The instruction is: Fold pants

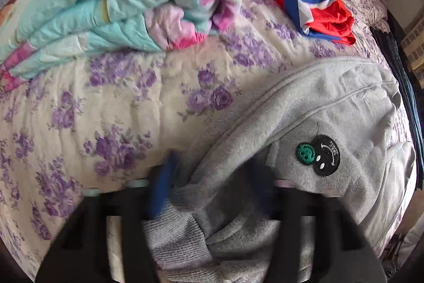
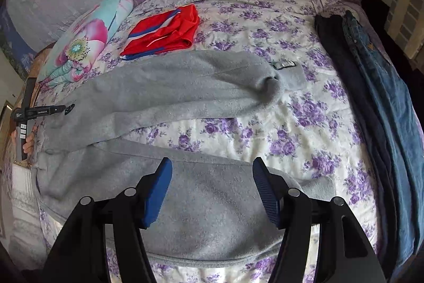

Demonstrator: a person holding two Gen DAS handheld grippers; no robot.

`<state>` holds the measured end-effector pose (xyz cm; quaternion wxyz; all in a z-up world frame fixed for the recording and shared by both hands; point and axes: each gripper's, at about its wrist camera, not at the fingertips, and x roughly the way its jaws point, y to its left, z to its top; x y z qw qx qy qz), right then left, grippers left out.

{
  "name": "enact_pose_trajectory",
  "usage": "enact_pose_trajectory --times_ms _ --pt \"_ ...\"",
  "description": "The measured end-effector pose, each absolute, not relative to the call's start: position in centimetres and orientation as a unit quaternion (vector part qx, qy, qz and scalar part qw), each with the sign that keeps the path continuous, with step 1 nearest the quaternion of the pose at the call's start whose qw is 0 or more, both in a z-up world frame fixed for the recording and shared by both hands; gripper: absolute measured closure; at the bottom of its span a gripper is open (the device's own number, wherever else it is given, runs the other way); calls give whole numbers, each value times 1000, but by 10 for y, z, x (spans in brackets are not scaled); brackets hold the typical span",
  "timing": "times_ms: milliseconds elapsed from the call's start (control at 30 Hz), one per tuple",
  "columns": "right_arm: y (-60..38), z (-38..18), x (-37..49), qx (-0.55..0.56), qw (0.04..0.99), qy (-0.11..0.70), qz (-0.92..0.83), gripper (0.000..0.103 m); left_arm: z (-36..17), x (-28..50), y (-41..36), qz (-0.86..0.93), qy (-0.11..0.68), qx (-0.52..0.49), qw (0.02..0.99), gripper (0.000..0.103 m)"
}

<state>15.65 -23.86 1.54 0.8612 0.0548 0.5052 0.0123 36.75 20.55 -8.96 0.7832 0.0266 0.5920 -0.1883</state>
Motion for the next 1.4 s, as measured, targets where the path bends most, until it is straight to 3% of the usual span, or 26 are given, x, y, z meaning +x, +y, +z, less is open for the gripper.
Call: enact_pose_trajectory --times_ms 133,200,300,467,600,733,767,800,867,1067,1400 --pt "-152 21 229 -9 851 499 163 38 -87 362 204 -194 570 26 798 87" --pt "-99 18 267 -80 833 494 236 25 -83 359 205 -195 562 26 804 87" --pt "-26 4 323 -177 809 483 285 25 -81 358 212 -198 560 13 804 87" --pt "44 -36 400 -213 745 547 317 25 -80 355 216 -197 554 17 809 87" --pt "65 -62 414 -259 694 580 340 25 -79 356 218 -199 555 12 808 87" --pt "67 -72 423 -254 707 567 337 26 -80 359 222 -203 557 4 805 87" --pt "65 -76 425 -240 706 574 339 40 -80 359 222 -204 557 3 805 87" --pt "64 -81 426 -230 696 587 344 73 -80 359 223 -204 556 4 805 87" --pt "63 -86 416 -237 691 587 349 89 -80 358 223 -202 555 7 807 87" --pt "38 -31 390 -170 764 526 333 93 -66 351 220 -197 540 14 818 87" --pt "22 45 312 -157 825 455 296 93 18 283 205 -191 474 55 858 87"
